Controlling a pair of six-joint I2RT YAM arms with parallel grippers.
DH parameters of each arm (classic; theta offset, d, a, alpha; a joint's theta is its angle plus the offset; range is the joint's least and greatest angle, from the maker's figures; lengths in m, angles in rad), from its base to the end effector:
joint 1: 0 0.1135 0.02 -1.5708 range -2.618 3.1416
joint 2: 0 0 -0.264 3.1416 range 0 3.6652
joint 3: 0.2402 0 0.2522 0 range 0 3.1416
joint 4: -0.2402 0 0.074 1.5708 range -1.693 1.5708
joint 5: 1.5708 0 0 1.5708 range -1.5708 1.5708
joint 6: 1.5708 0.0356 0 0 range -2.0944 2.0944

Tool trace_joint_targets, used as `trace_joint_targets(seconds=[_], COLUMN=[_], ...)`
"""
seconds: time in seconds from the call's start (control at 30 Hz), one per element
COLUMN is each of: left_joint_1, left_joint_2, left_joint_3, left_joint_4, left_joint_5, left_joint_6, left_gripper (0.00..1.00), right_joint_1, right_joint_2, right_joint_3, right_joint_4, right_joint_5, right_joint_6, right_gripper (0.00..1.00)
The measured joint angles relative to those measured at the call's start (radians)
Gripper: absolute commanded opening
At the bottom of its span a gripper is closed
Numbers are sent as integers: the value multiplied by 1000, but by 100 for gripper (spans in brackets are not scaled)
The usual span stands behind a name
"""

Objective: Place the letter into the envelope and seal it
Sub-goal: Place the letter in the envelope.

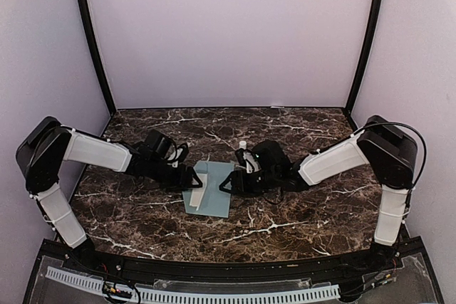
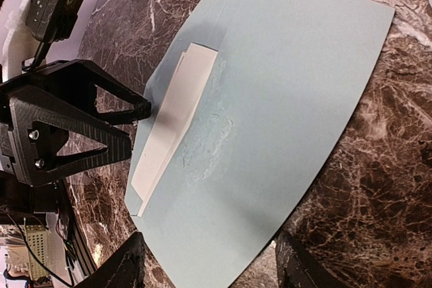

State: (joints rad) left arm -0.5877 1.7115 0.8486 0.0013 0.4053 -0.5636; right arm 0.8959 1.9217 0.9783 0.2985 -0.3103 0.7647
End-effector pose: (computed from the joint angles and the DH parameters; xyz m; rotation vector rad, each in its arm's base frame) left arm 0.2680 -0.1954 0.1468 0.2284 2.5896 -0.9692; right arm 0.2348 0.3108 0.1335 -0.3553 2.4589 1.1739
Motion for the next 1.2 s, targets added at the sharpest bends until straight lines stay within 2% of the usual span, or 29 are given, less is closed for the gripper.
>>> trace_joint_targets(seconds=[0.6, 0.9, 1.2], left_joint_1=[-13, -21, -31], left_joint_2=[16, 30, 57], left_joint_3=[14, 19, 46], left_joint_4=[29, 36, 51], left_joint_5=[21, 31, 43], left_joint_6=[-9, -18, -21], left_gripper=[65, 59, 58], right_joint_1=[1, 1, 1], right_joint_2=[3, 3, 3], right_joint_3=[1, 0, -10], right_joint_4=[-19, -23, -33], right_joint_5=[51, 91, 121], right_joint_6=[24, 51, 69], right_gripper=[60, 52, 51])
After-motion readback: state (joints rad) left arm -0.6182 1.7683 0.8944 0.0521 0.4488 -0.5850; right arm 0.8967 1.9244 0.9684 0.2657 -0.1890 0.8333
